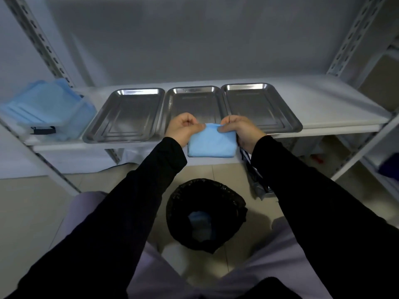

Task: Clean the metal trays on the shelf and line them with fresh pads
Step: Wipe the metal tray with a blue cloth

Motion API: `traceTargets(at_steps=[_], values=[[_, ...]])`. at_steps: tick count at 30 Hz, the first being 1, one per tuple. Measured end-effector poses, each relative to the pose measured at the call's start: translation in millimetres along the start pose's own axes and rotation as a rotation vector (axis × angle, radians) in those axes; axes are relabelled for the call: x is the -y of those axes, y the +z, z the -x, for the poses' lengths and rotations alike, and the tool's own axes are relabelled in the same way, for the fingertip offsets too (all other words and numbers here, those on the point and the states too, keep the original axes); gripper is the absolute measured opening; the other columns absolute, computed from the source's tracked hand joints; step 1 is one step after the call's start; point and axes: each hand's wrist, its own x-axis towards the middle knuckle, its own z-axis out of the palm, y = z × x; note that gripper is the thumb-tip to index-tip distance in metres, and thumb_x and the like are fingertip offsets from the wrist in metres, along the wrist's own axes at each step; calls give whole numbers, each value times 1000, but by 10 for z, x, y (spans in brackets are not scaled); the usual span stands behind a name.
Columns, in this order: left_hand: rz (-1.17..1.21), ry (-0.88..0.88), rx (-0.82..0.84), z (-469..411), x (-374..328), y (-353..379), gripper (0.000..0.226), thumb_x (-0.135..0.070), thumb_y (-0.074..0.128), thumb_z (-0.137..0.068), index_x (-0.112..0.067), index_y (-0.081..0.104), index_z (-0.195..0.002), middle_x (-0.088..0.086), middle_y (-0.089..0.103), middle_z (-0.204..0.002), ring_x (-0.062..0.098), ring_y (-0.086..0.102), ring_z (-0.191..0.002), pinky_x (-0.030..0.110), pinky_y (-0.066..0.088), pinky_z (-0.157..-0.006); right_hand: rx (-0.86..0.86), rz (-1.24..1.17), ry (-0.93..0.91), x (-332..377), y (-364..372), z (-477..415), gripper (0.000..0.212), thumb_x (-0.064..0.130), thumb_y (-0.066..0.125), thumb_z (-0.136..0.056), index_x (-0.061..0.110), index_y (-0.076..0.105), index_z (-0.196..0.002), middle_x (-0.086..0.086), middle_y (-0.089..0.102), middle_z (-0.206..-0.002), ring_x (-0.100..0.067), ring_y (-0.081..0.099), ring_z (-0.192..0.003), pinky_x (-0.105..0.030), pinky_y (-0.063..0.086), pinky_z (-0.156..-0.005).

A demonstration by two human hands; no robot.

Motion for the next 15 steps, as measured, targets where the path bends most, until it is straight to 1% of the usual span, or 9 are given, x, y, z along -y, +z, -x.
traceTargets(at_steps=[3,5,7,9,12,15], values=[[-32,-33,21,104,152,-5,37,4,65,-81,-14,43,-58,1,44,-59,11,43,-56,18,36,-48,19,122,50,-135,5,93,28,-3,58,-80,18,51,-63,11,56,-46,-7,53,-48,-10,36,-36],[-59,-64,35,172,245,-8,37,3,67,-81,-14,43,-57,2,46,-60,12,45,-57,19,38,-49,35,184,85,-218,3,132,27,-3,58,-81,18,53,-64,6,57,-57,-11,53,-56,-10,38,-39],[-92,-95,54,226,322,-13,37,2,68,-80,-13,44,-56,2,47,-60,12,47,-57,15,41,-45,44,227,124,-292,-6,144,26,-3,59,-81,18,55,-66,2,56,-65,-13,53,-60,-12,41,-41],[-112,-133,66,263,420,-37,37,2,70,-79,-12,44,-56,3,49,-60,12,49,-57,9,41,-40,67,295,172,-376,-1,150,23,-1,61,-82,18,57,-70,0,57,-71,-14,56,-65,-18,47,-50],[-151,-187,63,285,577,-65,37,1,72,-78,-11,46,-55,4,48,-58,11,46,-54,7,37,-36,115,400,230,-499,23,143,18,2,62,-85,18,59,-75,0,59,-78,-13,58,-73,-25,52,-63],[-228,-226,51,277,744,-68,37,-2,74,-76,-12,48,-52,-3,49,-48,9,41,-50,6,33,-34,139,464,274,-622,55,114,18,1,60,-87,16,60,-77,-2,60,-80,-13,59,-73,-26,56,-67]])
